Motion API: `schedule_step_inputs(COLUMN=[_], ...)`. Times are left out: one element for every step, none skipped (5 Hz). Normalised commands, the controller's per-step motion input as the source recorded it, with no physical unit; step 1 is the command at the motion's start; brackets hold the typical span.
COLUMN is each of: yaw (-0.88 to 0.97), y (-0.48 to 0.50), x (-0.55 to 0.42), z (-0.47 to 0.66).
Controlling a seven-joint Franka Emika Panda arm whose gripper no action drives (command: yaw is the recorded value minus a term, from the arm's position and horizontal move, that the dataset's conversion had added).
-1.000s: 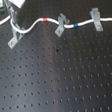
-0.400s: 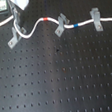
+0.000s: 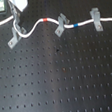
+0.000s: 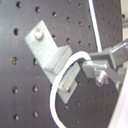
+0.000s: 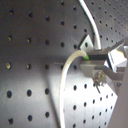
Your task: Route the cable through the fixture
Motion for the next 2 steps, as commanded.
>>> schedule_step_inputs(yaw=[0.0, 0.06], y=[0.044, 0.183], x=[-0.044, 0.186], z=[0.0, 0.13])
